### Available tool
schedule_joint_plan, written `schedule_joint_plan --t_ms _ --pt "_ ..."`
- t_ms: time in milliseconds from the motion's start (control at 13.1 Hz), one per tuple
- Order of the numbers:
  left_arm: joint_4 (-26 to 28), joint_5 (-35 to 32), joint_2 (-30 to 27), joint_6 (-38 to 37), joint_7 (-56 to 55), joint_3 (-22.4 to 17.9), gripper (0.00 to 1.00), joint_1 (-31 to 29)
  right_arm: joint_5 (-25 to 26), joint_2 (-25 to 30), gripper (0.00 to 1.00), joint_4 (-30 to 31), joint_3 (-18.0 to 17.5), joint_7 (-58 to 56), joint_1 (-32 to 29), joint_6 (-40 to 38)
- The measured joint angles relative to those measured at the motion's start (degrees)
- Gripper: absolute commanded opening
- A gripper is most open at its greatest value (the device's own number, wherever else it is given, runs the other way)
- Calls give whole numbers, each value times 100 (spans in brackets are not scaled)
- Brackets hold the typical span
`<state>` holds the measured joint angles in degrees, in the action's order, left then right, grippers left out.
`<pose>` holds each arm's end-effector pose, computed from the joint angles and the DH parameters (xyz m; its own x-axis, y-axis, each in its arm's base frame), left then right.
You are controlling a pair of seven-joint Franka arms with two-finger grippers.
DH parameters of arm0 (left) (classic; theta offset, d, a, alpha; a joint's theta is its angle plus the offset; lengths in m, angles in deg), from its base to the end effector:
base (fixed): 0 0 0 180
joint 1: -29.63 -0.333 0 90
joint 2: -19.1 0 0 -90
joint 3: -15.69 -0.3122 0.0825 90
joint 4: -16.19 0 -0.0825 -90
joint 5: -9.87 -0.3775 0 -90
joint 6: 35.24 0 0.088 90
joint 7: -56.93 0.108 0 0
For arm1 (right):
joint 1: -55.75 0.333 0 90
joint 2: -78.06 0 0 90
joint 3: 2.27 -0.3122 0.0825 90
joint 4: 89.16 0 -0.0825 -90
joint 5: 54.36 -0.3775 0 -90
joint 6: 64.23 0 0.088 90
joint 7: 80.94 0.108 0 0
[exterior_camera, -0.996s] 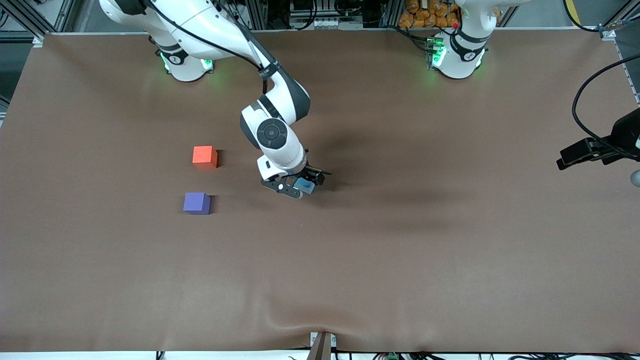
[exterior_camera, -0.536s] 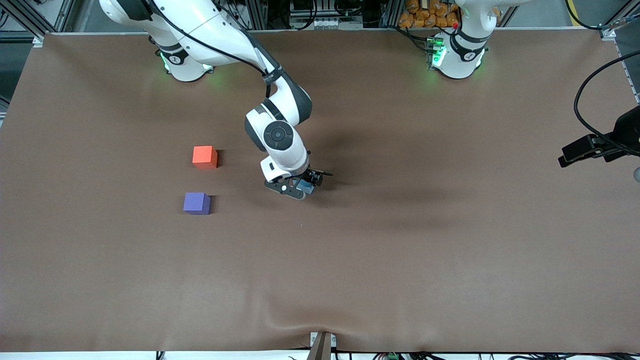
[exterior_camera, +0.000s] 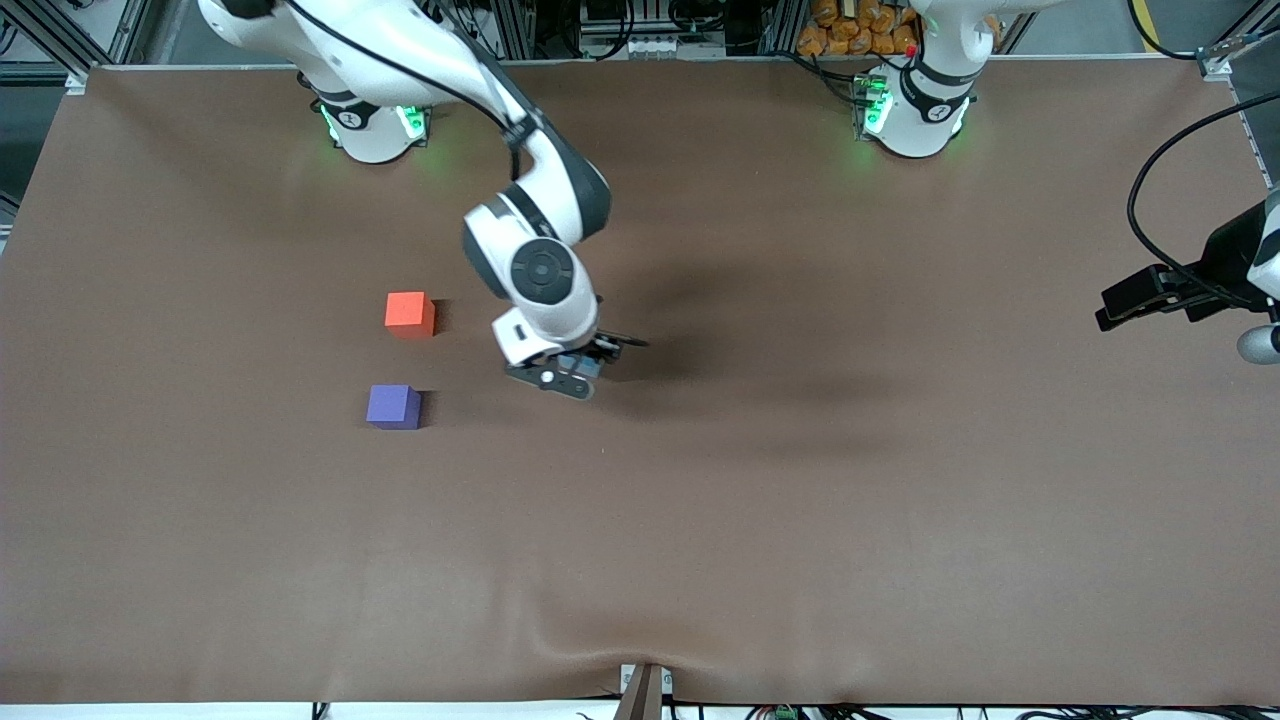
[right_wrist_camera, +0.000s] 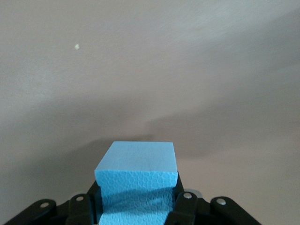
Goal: Place blue block between orange and purple blocks
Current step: 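Carry the blue block with the right gripper toward the orange block, then lower the blue block between the orange and purple blocks, open the right gripper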
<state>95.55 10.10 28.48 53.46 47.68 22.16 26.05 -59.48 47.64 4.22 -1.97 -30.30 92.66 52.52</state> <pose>0.5950 -0.0245 0.6109 0.9937 0.1121 -0.0033 0.1122 -0.9934 0.0221 0.5290 0.3998 0.3012 0.9488 -0.2861 -0.1340 -0.2818 -0.9581 0.0506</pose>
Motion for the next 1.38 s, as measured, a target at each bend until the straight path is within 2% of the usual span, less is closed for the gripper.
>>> schedule_joint_plan --t_ms 153,460,766,1073,1379 --pt "13 0 -4 -1 0 0 100 -10 0 529 0 100 12 -750 -438 -609" --pt "35 0 -9 -6 0 0 100 -17 -5 1369 0 1003 22 -2407 -1312 -691" --pt "46 0 -9 -6 0 0 100 -19 -6 1796 0 2117 26 -3475 -1843 128" --pt "49 0 -9 -6 0 0 100 -20 -6 1879 0 3107 26 -4082 -2216 1171" --pt "54 0 -9 -6 0 0 100 -21 -6 1882 0 3408 23 -4160 -2282 1597"
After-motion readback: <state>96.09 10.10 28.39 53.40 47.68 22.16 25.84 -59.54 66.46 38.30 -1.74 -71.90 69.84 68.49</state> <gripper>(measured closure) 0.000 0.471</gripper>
